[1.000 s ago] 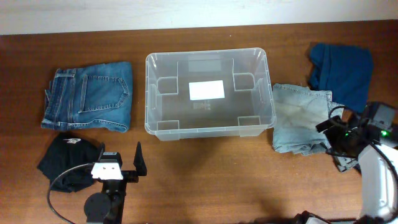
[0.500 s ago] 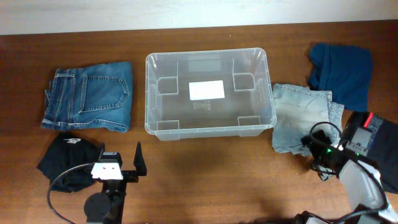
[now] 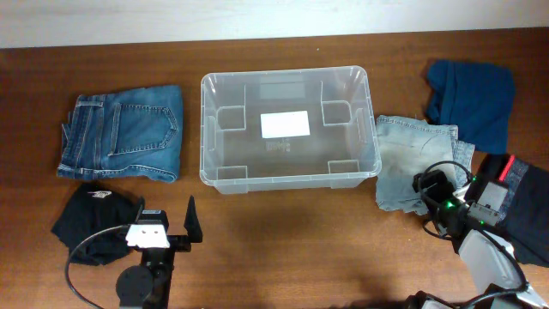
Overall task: Pack container
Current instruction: 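Close the right gripper on the light blue jeans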
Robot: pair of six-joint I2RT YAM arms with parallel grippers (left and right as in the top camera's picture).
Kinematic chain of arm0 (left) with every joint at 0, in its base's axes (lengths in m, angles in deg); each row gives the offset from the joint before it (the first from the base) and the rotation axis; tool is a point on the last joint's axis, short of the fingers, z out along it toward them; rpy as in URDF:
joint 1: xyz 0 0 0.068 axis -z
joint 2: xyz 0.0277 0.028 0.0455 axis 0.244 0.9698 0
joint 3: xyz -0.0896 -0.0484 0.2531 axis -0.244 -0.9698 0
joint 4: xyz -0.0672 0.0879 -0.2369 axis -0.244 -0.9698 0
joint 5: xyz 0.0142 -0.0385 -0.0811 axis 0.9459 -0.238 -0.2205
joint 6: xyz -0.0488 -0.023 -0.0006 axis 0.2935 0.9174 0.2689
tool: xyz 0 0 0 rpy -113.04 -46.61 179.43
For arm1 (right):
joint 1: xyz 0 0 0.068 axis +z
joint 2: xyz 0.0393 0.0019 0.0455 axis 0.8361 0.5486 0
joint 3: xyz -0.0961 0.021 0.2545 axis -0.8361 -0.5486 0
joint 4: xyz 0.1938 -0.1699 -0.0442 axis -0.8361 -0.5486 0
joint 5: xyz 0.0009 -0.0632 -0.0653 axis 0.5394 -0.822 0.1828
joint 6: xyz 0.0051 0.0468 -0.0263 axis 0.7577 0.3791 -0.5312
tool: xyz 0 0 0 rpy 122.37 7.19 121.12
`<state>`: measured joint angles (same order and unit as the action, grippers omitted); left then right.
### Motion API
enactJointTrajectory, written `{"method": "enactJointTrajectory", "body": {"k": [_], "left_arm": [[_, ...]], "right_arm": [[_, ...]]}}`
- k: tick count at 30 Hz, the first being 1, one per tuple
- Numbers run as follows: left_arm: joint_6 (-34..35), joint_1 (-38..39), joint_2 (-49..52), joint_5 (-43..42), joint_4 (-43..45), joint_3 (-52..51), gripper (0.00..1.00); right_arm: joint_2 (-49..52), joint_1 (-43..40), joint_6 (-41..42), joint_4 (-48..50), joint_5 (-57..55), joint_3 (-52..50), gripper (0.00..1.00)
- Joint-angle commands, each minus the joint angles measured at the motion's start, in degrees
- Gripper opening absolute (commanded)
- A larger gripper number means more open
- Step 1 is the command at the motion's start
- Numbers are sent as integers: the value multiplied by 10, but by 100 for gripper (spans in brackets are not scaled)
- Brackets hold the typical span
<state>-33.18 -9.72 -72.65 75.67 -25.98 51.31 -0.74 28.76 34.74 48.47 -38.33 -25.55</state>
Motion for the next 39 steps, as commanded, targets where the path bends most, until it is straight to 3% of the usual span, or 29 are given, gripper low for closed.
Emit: {"method": "enactJointTrajectory", "body": {"k": [1,6,12,27,39], "left_arm": [[-9,-2,-5,-5,1,-4,99],[-9,-2,-5,-5,1,-4,99],[-9,-2,-5,-5,1,-4,99],[-9,-2,-5,-5,1,-4,99],[-9,-2,-5,-5,1,-4,99]], "right_arm": [[16,7,51,-5,-2,-20,98],[16,7,69,-3,-32,-20,81],[16,7,68,13,-34,-20,71],[16,7,69,31,-81,-20,70],[16,9,128,46,-81,-20,76]]}}
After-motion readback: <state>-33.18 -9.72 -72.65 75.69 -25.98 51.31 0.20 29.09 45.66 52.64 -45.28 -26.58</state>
